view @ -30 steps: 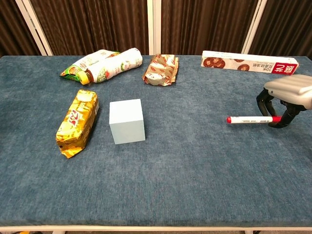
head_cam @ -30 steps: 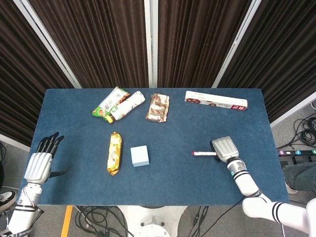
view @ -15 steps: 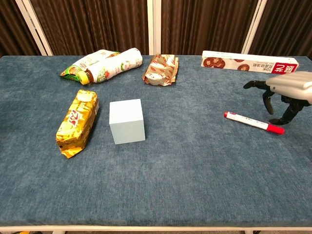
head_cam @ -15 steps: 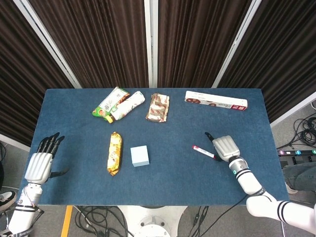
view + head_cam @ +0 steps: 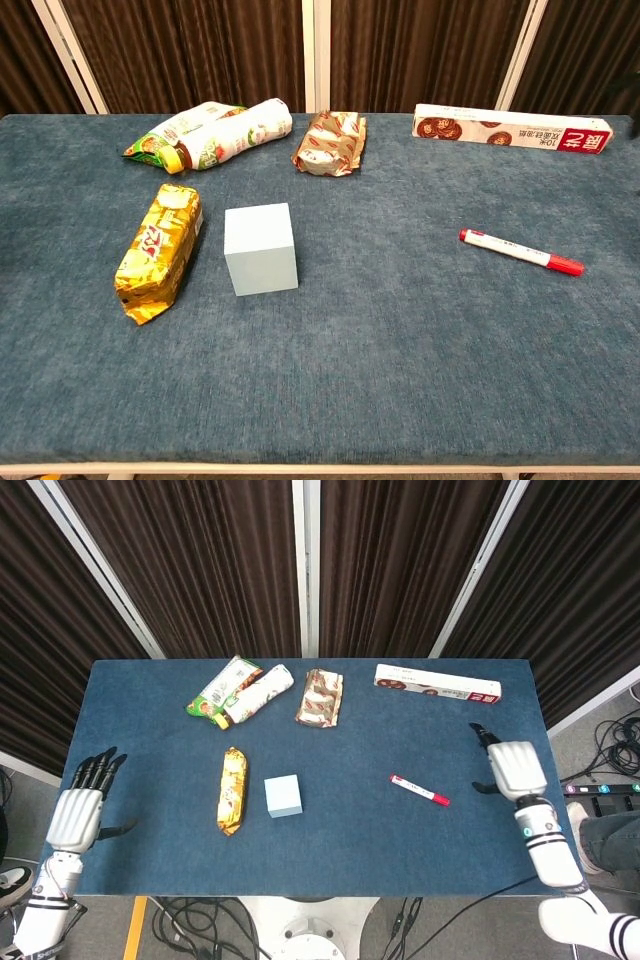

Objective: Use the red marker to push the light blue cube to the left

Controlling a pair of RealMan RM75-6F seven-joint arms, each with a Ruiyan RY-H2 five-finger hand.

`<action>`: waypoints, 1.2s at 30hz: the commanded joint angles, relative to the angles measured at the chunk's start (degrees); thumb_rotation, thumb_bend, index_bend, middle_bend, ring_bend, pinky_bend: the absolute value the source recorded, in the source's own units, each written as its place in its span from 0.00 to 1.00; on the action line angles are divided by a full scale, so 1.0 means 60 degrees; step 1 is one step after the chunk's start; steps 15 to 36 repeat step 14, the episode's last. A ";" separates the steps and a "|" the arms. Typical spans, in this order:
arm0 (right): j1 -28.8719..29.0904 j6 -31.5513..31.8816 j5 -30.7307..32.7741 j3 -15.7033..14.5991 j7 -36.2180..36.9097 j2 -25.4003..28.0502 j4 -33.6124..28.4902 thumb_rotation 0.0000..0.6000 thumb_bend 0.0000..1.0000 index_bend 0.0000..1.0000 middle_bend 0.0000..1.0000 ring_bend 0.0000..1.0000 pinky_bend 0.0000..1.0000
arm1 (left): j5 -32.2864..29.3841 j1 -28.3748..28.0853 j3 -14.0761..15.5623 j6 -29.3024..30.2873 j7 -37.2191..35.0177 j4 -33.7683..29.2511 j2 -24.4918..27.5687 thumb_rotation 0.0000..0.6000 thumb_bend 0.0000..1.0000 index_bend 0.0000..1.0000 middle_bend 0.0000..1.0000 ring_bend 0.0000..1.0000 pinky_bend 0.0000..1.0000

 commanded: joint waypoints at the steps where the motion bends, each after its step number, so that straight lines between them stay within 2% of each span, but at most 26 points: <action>1: -0.0877 0.0579 -0.0122 -0.0137 0.0514 0.0264 0.0452 0.87 0.00 0.21 0.16 0.87 0.97 | -0.0008 -0.0016 0.0002 -0.0037 0.0028 0.0001 -0.0014 1.00 0.00 0.12 0.10 0.04 0.07; 2: -0.0977 0.0554 -0.0110 -0.0192 0.0557 0.0318 0.0475 0.82 0.00 0.16 0.11 0.77 0.91 | -0.0004 -0.0025 0.0009 -0.0057 0.0045 0.0001 -0.0023 1.00 0.00 0.12 0.10 0.04 0.07; 4: -0.1195 0.0564 -0.0133 -0.0287 0.0666 0.0397 0.0548 0.74 0.00 0.11 0.05 0.45 0.74 | 0.0021 -0.0042 0.0028 -0.0081 0.0093 -0.0005 -0.0047 1.00 0.00 0.12 0.10 0.04 0.07; 5: -0.1293 0.0635 -0.0165 -0.0297 0.0745 0.0393 0.0610 0.68 0.00 0.09 0.04 0.25 0.54 | 0.0041 -0.0045 0.0037 -0.0077 0.0111 -0.0007 -0.0056 1.00 0.00 0.12 0.10 0.04 0.07; 6: -0.1390 0.0730 -0.0206 -0.0299 0.0814 0.0369 0.0685 0.62 0.00 0.07 0.02 0.09 0.27 | 0.0065 -0.0046 0.0047 -0.0068 0.0123 -0.0010 -0.0062 1.00 0.00 0.12 0.10 0.04 0.07; 7: -0.1517 0.0892 -0.0280 -0.0287 0.0917 0.0318 0.0802 0.58 0.00 0.05 0.01 0.03 0.11 | 0.0090 -0.0043 0.0054 -0.0047 0.0126 -0.0009 -0.0072 1.00 0.00 0.12 0.10 0.03 0.07; 8: -0.1605 0.1005 -0.0350 -0.0275 0.1022 0.0280 0.0879 0.55 0.00 0.04 0.01 0.01 0.04 | 0.0102 -0.0037 0.0062 -0.0034 0.0124 -0.0004 -0.0080 1.00 0.00 0.12 0.10 0.03 0.07; 9: -0.1680 0.1078 -0.0390 -0.0258 0.1117 0.0258 0.0933 0.52 0.00 0.02 0.00 0.00 0.00 | 0.0105 -0.0035 0.0062 -0.0027 0.0119 0.0001 -0.0084 1.00 0.00 0.12 0.10 0.04 0.07; 14: -0.1966 0.1487 -0.0614 -0.0121 0.1210 0.0230 0.1016 0.51 0.00 0.02 0.00 0.00 0.00 | 0.0142 -0.0024 0.0094 -0.0018 0.0076 0.0033 -0.0103 1.00 0.00 0.12 0.10 0.04 0.07; 36: -0.1966 0.1487 -0.0614 -0.0121 0.1210 0.0230 0.1016 0.51 0.00 0.02 0.00 0.00 0.00 | 0.0142 -0.0024 0.0094 -0.0018 0.0076 0.0033 -0.0103 1.00 0.00 0.12 0.10 0.04 0.07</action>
